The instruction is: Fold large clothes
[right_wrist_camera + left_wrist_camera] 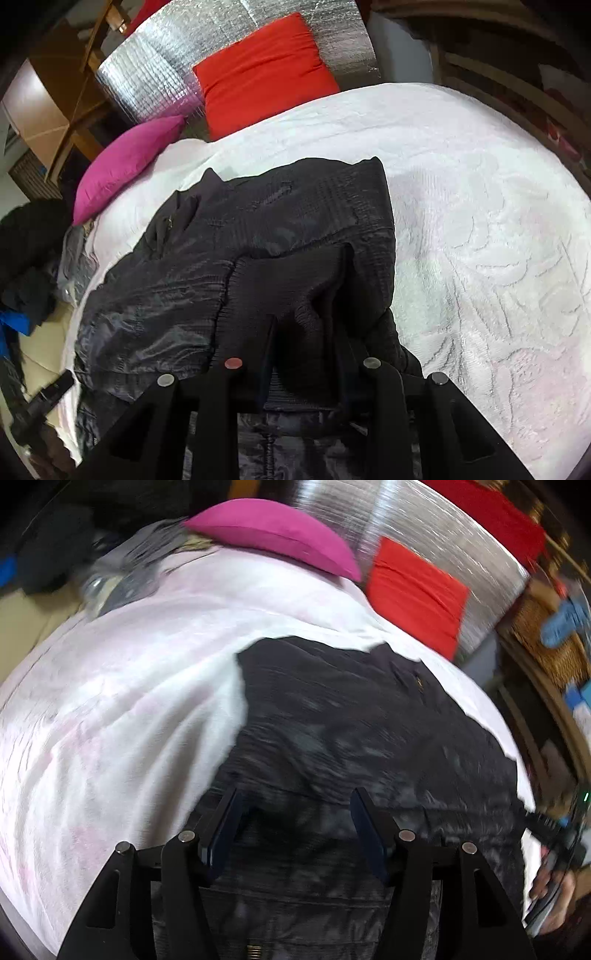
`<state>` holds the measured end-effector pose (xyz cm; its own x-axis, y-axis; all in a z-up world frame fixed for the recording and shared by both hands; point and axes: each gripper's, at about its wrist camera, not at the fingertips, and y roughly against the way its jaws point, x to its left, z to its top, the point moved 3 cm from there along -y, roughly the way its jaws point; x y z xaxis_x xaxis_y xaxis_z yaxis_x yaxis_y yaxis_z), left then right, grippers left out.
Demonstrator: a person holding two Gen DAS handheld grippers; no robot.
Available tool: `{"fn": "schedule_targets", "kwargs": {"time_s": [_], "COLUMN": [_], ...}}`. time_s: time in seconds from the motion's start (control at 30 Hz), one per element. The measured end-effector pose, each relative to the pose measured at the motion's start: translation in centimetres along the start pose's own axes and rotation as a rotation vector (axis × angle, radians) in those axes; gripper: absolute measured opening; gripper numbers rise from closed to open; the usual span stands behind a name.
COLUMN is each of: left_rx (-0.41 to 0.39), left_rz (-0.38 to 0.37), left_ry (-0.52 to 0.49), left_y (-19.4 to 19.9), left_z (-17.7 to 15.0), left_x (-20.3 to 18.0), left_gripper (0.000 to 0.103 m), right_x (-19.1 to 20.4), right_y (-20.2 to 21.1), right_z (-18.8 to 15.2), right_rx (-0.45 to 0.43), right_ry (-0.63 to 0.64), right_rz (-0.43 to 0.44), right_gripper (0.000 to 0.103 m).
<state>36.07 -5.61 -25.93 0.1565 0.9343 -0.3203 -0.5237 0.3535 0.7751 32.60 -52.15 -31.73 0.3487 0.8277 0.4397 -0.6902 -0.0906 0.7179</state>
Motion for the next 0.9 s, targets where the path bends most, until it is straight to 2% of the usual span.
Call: {"fn": "schedule_targets", "kwargs": {"time_s": [0.2,0.43,0.47,0.53,0.6,0.73,0.9], "left_rx": [-0.015,0.012,0.003,-0.028,-0.049,-0.077,-0.124], "left_rz": [0.003,0.055,0.083,0.156,0.195,0.200,0.199], "left_ry": [0.076,-0.031,-0.055,-0.105,-0.130,-0.118,-0.110], "left_y": [0.0,-2.7,-2.9,-3.1,-3.0,-2.8,-1.7], "left_z": [1.3,1.7,1.7,1.5,1.5,1.9,2.0], "left_x": [1.9,-0.4,-0.8,-1.3,-1.5,-1.2,-1.2], "left_gripper": [0.062,0.062,0.059,0.032,0.021,0.013,0.011], "right_x": [0.0,-0.1,-0.1,-0.2,-0.1,0.0,0.2], "right_y": [-0.1,-0.2,-0.2,0.2,0.7,1.5,2.3], "right_z": [-0.1,-0.1,0.0,0.1,0.3,0.7,0.9], "right_rx": [0.007,-0.002,-0.006,-0.026,-0.050,-0.096,-0.129], "right_ry": [0.009,-0.012,-0.016,-0.022,-0.029,-0.040,-0.037], "right_rz": [-0.014,-0.004,-0.002,-0.001,0.004,0.009,0.020], "right_gripper": [0.029,0.028,0.027,0.022,0.020,0.017,0.017]}}
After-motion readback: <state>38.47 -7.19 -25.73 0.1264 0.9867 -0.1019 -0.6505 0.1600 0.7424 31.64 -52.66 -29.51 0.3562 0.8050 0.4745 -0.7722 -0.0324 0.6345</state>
